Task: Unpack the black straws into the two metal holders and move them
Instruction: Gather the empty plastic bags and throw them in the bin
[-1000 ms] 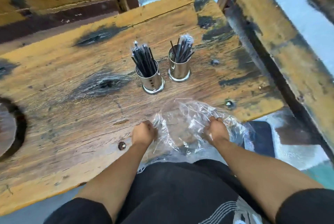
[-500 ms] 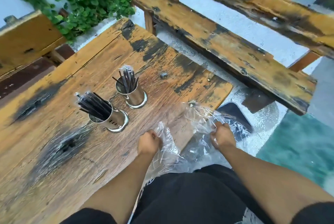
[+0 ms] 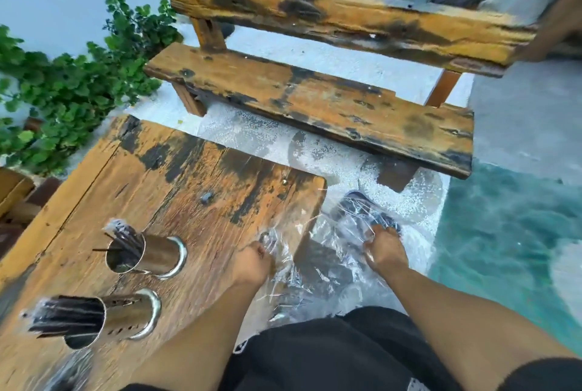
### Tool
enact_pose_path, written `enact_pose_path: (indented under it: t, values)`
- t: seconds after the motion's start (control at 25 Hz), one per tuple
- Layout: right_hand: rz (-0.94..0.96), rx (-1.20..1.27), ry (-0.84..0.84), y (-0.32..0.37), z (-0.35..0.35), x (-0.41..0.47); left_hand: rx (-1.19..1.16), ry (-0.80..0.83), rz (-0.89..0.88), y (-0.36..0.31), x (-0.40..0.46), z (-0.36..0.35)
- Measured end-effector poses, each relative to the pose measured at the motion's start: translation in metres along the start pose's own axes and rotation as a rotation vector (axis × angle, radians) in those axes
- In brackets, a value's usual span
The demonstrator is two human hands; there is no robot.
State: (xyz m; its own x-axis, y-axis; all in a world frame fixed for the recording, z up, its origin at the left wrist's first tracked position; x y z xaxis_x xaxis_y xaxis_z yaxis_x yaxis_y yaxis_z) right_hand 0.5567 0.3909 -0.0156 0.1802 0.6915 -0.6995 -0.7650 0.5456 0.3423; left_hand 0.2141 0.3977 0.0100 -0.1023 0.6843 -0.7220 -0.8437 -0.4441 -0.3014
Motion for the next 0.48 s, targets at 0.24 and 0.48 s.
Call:
enact_pose_path:
  t: [0.24, 0.48]
  values:
    - [-0.057, 0.089, 0.028, -0.036, 0.037, 0.028, 0.114, 0.125, -0.056, -0.081, 0.025, -0.004]
    - [-0.22, 0.158, 0.043, -0.068, 0.055, 0.052, 0.158, 0.354, -0.131, -0.153, 0.077, -0.028]
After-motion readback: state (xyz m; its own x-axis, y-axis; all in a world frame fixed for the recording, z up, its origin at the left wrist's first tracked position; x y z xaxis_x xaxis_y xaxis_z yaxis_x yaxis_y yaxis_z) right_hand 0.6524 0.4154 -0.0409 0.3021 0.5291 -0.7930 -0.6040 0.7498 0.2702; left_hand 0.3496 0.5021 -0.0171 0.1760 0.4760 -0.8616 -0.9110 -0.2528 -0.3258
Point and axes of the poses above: each hand's wrist, its own x-axis towards the middle knuckle, its own z-axis out of the back of the hand, y = z × x, the point moved 10 cm from there along x, towards the middle knuckle, and after that the axes turned 12 degrees about y, right-handed, at the moved point
